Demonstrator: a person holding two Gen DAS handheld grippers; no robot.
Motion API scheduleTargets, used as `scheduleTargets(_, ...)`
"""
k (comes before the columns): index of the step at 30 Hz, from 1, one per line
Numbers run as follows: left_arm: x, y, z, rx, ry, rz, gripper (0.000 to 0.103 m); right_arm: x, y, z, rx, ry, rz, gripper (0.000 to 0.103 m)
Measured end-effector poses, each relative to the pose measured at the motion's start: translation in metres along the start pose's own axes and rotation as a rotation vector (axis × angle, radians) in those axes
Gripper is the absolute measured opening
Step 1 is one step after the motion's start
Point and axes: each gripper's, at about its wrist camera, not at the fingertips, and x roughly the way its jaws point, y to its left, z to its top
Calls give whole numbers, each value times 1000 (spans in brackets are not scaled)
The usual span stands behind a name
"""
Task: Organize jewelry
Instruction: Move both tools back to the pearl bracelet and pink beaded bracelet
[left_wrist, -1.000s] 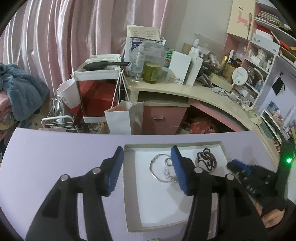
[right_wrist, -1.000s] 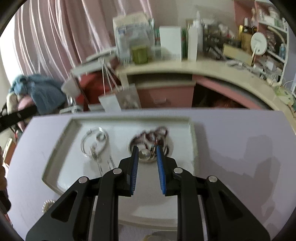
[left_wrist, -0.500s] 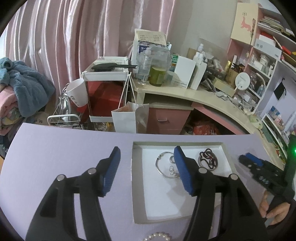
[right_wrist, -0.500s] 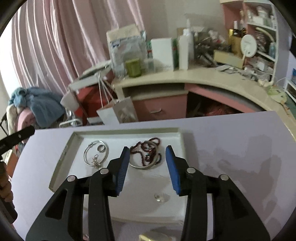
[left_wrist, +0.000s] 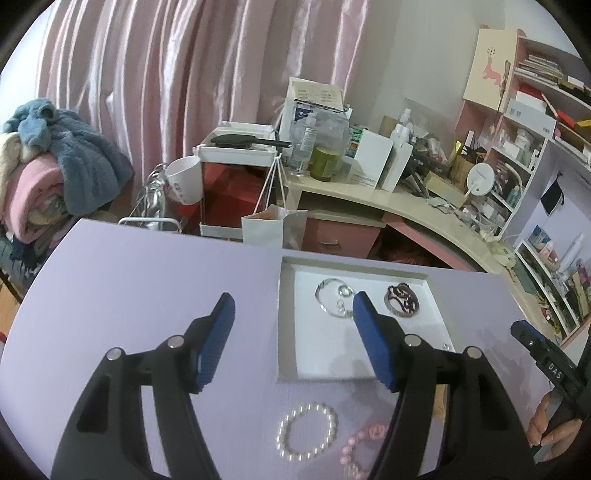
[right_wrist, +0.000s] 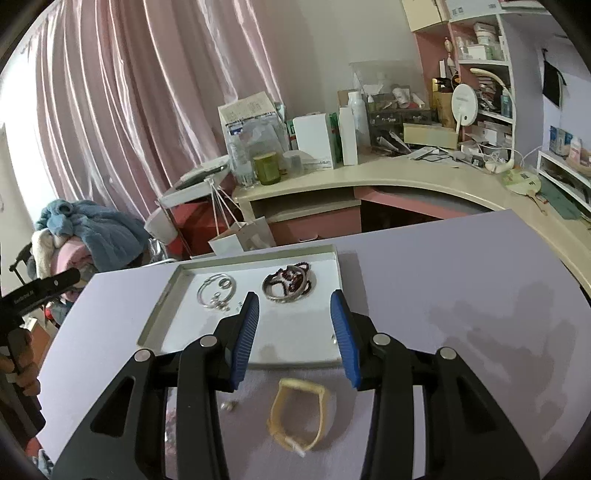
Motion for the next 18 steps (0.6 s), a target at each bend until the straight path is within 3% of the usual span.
scheduleTargets(6, -31, 12, -27, -38, -6, 24, 68, -26, 2, -18, -19, -25, 20, 42)
scheduleTargets(18, -59, 32, -70, -96, 13, 73, 69, -31, 40, -71, -110, 70, 85, 42)
